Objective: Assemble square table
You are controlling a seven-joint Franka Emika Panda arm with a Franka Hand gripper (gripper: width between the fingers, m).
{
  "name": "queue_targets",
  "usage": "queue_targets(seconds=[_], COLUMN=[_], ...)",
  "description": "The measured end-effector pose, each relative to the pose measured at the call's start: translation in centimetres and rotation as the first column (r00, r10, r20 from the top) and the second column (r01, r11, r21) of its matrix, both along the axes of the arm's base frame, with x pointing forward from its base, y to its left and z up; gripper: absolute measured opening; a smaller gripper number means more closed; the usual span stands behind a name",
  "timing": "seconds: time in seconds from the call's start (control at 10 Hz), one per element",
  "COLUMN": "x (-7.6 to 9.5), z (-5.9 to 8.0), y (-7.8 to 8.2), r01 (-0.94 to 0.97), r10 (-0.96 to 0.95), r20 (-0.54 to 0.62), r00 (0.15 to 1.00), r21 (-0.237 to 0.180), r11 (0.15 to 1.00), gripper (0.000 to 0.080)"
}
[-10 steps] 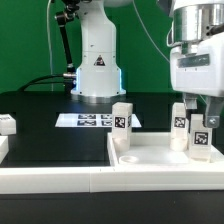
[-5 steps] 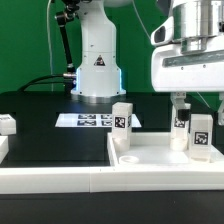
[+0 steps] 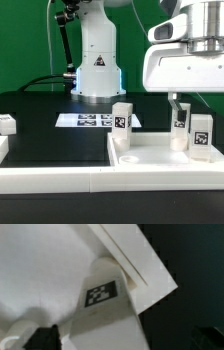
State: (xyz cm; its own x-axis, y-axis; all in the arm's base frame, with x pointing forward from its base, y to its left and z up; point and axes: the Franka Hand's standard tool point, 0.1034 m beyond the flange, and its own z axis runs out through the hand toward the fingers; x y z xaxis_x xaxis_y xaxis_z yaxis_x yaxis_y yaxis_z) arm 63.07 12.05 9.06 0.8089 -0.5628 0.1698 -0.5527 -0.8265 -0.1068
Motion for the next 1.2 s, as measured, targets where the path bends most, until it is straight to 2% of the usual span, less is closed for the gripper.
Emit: queue_targets(seconds=[0.4, 0.6, 0.7, 0.9, 1.2], x=[-0.05, -0.03, -0.02, -0.01, -0.01], z=[-0.07, -0.06, -0.06, -0.05, -0.05], y=[-0.19, -0.29, -0.31, -0.33, -0.35], r01=[-0.273, -0.349, -0.346, -0.346, -0.322], r10=[0.272, 0.348, 0.345, 0.345, 0.321], r20=[-0.016, -0.026, -0.025, -0.025, -0.023], r00=[0.962, 0.937, 0.938, 0.938, 0.947], r21=[-0.069, -0.093, -0.093, -0.093, -0.088], r11=[0.96, 0.932, 0.934, 0.934, 0.943], gripper=[0.0649, 0.0649, 0.0591, 0.0306, 0.0287])
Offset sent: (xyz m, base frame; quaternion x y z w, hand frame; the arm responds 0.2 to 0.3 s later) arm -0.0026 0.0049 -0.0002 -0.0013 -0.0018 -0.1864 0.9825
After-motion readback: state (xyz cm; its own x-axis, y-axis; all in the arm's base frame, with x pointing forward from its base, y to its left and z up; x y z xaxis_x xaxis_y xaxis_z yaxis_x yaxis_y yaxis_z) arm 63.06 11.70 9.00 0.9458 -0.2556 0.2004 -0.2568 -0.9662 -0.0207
